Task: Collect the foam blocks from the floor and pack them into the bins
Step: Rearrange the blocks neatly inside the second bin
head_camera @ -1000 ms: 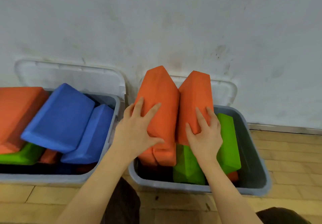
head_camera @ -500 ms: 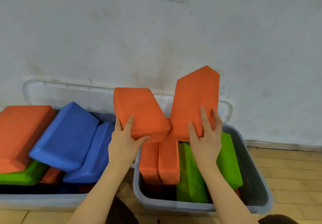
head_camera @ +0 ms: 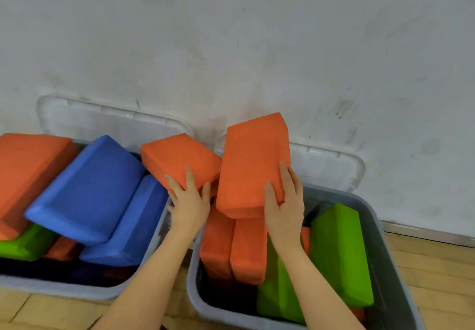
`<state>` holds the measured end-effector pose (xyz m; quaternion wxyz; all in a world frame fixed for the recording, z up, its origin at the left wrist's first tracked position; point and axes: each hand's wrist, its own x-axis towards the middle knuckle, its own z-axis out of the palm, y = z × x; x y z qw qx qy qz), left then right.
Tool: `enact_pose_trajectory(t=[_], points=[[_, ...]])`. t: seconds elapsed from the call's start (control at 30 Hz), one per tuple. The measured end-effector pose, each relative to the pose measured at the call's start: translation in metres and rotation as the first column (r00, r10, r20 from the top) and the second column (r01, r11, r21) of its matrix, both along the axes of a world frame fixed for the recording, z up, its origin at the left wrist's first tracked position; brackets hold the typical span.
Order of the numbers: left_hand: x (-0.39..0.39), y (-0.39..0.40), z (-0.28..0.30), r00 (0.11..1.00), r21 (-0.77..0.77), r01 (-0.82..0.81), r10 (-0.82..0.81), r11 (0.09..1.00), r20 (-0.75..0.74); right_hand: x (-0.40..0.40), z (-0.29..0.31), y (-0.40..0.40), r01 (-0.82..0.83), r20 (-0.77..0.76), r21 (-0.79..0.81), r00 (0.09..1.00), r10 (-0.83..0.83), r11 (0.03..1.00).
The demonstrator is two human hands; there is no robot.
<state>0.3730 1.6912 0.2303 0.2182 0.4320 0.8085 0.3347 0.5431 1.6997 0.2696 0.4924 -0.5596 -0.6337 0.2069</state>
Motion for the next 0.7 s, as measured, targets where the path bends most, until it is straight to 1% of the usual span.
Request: enact_pose_trajectory(t=[0.07,0.13,0.2,0.23,0.27,0.33,0.4,0.47,0.57,0.63,0.7], points=[[-0.004,-0.001,0.003,0.998,-0.028,0.029,-0.030,0.999,-0.053,0.008,-0.005,0.007,0.002,0.022,-0.016,1.000,-0.002,1.000],[-0.003,-0.011,0.010,0.986,0.017,0.109,-0.106,0.994,-0.127,0.015,-0.009,0.010,-0.009,0.058,0.001,0.998,0.009,1.000],[0.008,-0.025,0.016,0.939,0.095,0.283,-0.256,0.954,-0.230,0.020,-0.013,0.006,-0.076,0.118,0.010,0.990,0.074,0.997],[0.015,-0.029,0.016,0.895,0.096,0.390,-0.352,0.916,-0.275,0.022,-0.016,0.004,-0.111,0.153,-0.004,0.982,0.111,0.994],[0.021,-0.032,0.015,0.856,0.083,0.471,-0.432,0.878,-0.285,0.025,-0.018,0.002,-0.135,0.166,-0.028,0.977,0.138,0.990],[0.028,-0.030,0.013,0.827,0.081,0.545,-0.518,0.835,-0.219,0.033,-0.023,-0.001,-0.186,0.112,-0.090,0.974,0.195,0.978],[0.030,-0.025,0.011,0.831,0.123,0.553,-0.533,0.824,-0.161,0.045,-0.025,-0.002,-0.251,0.108,-0.139,0.958,0.267,0.958],[0.030,-0.021,0.012,0.871,0.167,0.491,-0.477,0.855,-0.117,0.051,-0.025,-0.002,-0.284,0.147,-0.142,0.941,0.304,0.948],[0.030,-0.019,0.022,0.920,0.270,0.390,-0.368,0.880,-0.132,0.050,-0.015,0.000,-0.280,0.118,-0.046,0.951,0.284,0.959],[0.031,-0.020,0.035,0.939,0.361,0.343,-0.312,0.867,-0.144,0.045,-0.002,0.004,-0.286,0.094,0.028,0.955,0.282,0.958],[0.028,-0.021,0.050,0.951,0.457,0.308,-0.280,0.834,-0.131,0.038,0.012,0.009,-0.315,0.046,0.083,0.949,0.313,0.945]])
